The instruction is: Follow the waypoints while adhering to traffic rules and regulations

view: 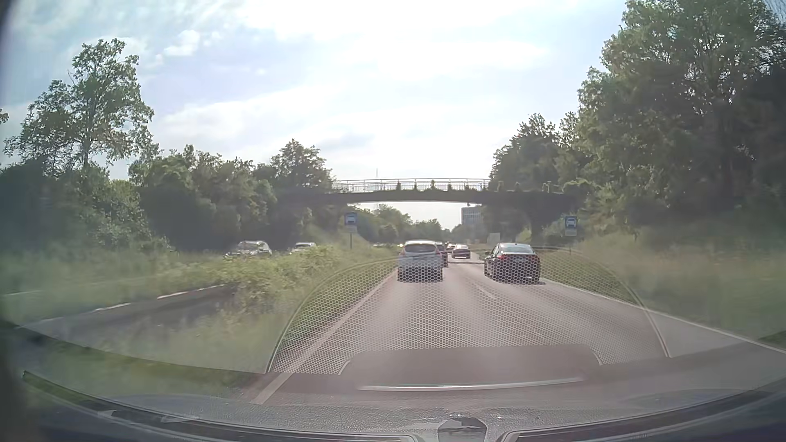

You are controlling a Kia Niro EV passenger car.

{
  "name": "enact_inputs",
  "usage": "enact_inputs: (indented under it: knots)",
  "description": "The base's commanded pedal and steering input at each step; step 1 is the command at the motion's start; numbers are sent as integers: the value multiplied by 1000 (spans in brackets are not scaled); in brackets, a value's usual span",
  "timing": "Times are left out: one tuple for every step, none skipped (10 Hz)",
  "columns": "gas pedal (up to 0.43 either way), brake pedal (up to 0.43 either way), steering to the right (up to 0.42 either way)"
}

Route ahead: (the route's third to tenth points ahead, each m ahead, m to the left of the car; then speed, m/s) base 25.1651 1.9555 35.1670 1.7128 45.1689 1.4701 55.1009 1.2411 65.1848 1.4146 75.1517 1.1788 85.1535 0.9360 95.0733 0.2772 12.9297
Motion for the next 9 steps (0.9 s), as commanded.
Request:
enact_inputs:
  knots:
    - [98,0,1]
    - [118,0,1]
    - [130,0,1]
    - [130,0,0]
    - [130,0,0]
    - [130,0,0]
    - [130,0,0]
    - [130,0,0]
    - [130,0,0]
